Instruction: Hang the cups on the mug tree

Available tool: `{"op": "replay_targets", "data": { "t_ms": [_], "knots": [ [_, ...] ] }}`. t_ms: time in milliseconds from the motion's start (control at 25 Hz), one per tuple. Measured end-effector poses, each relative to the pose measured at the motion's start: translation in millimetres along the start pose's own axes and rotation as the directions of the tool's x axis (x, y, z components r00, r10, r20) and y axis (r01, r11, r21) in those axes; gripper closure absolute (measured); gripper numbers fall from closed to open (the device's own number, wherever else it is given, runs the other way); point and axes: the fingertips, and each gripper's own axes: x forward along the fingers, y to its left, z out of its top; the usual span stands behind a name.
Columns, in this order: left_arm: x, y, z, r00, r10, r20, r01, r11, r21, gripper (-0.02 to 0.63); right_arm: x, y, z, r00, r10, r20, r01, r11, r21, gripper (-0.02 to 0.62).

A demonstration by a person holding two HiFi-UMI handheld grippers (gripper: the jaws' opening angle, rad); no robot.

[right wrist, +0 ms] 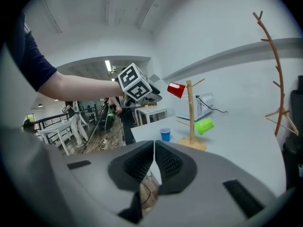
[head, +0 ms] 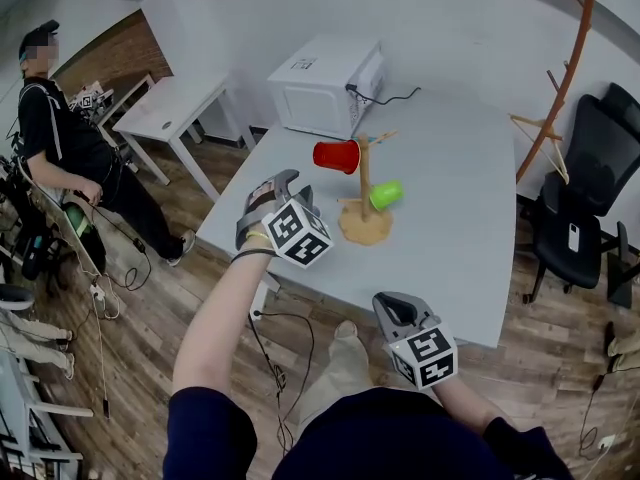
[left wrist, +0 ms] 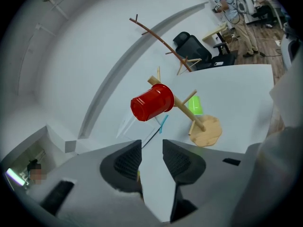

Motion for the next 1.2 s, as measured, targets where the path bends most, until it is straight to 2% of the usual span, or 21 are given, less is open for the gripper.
{"op": "replay_targets", "data": {
  "t_ms": [120, 240, 400, 520, 680, 840, 1200],
  "knots": [
    [-3, 0, -5, 0.999, 0.027, 0.020, -0.026, 0.999, -0.047, 0.508, 3, 2, 1, 1.000, 0.011, -0.002, -0.011, 1.000, -0.002, 0.563],
    [-6, -1, -10, 0.999, 0.036, 0.040, -0.030, 0.990, -0.135, 0.555, 6, 4, 2, 1.000, 0.020, -0.001, -0.020, 1.000, -0.005, 0.563],
    [-9, -3, -15, 0.997, 0.035, 0.068, -0.017, 0.968, -0.251, 0.572, 9, 6, 4, 1.000, 0.029, -0.002, -0.029, 1.000, -0.007, 0.563],
    [-12, -6, -20, 0.995, 0.040, 0.087, -0.008, 0.938, -0.346, 0.580, 10, 7, 4, 0.999, 0.032, -0.006, -0.032, 0.999, -0.007, 0.563],
    [-17, -7, -30, 0.992, 0.060, 0.109, 0.001, 0.873, -0.488, 0.586, 10, 7, 5, 0.999, 0.034, -0.007, -0.034, 0.999, -0.006, 0.563],
    [-25, -7, -41, 0.988, 0.075, 0.132, 0.024, 0.781, -0.624, 0.586, 12, 9, 4, 0.999, 0.035, -0.011, -0.035, 0.999, -0.006, 0.563],
    [-49, -24, -55, 0.975, 0.114, 0.191, 0.083, 0.609, -0.789, 0.586, 13, 10, 0, 0.999, 0.033, -0.025, -0.033, 0.999, -0.003, 0.563]
  ]
}}
